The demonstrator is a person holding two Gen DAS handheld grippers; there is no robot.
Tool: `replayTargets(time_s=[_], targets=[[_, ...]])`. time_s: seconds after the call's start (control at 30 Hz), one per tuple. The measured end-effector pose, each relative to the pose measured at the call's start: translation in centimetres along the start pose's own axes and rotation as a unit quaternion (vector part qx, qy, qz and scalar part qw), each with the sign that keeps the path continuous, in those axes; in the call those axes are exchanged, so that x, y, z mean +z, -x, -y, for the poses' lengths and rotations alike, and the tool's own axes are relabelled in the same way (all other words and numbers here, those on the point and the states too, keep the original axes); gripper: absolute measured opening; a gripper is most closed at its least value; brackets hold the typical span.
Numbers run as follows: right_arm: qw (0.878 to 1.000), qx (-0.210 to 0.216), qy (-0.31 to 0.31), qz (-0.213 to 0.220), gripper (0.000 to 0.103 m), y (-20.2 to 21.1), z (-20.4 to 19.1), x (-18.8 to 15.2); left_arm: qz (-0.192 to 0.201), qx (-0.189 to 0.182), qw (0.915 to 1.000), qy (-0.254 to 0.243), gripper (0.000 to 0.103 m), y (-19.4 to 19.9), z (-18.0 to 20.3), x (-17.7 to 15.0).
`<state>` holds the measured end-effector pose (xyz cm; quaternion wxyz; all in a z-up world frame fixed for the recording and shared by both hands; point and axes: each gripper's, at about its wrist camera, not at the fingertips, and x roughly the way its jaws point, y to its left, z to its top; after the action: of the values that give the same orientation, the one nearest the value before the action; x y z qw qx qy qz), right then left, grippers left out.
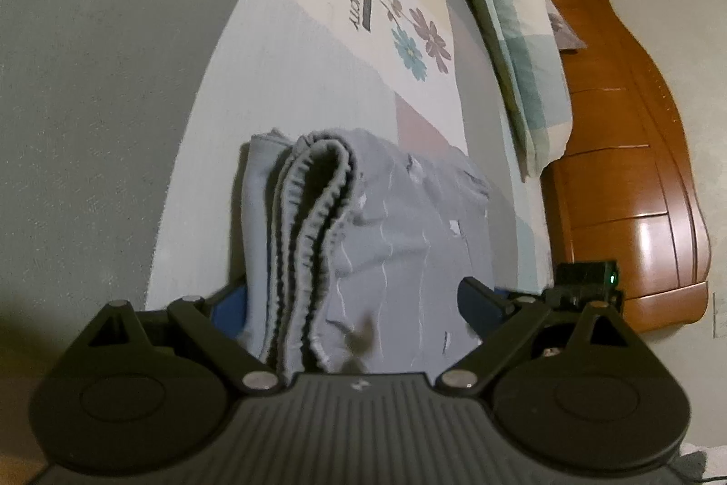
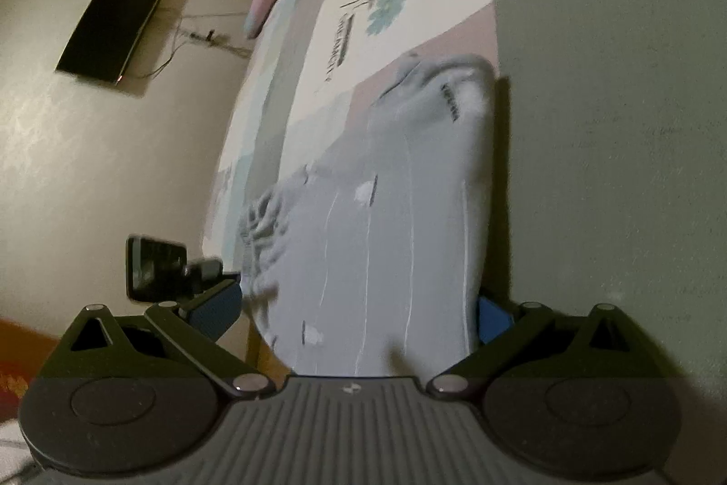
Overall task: Fold clothes
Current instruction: 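Grasp the bundle's waistband end with the left tool, then hold the waistband end with the left tool while the right tool grips the opposite end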
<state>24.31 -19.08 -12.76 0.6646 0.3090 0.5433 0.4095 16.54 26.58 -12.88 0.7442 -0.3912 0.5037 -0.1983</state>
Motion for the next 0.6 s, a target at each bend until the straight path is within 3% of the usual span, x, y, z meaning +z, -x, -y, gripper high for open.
replayTargets(time_s=[0.27, 0.47, 0.6], targets=[[0.999, 0.014, -0.004, 0.037, 0.103, -2.9, -0.5, 3.2, 0.021, -0.012, 0.9997, 0.003, 0.094, -2.0, 0.6, 1.9], [0.999, 0.039, -0.012, 0.007, 0.103, -1.9, -0.4, 0.5, -0.009, -0.017, 0.9998, -0.006, 0.094, -0.6, 0.3, -0.6], [0.999, 0.040, -0.007, 0.021, 0.103, -2.7, -0.8, 0.9, -0.004, -0.025, 0.9997, 0.000, 0.094, -1.2, 0.2, 0.5]])
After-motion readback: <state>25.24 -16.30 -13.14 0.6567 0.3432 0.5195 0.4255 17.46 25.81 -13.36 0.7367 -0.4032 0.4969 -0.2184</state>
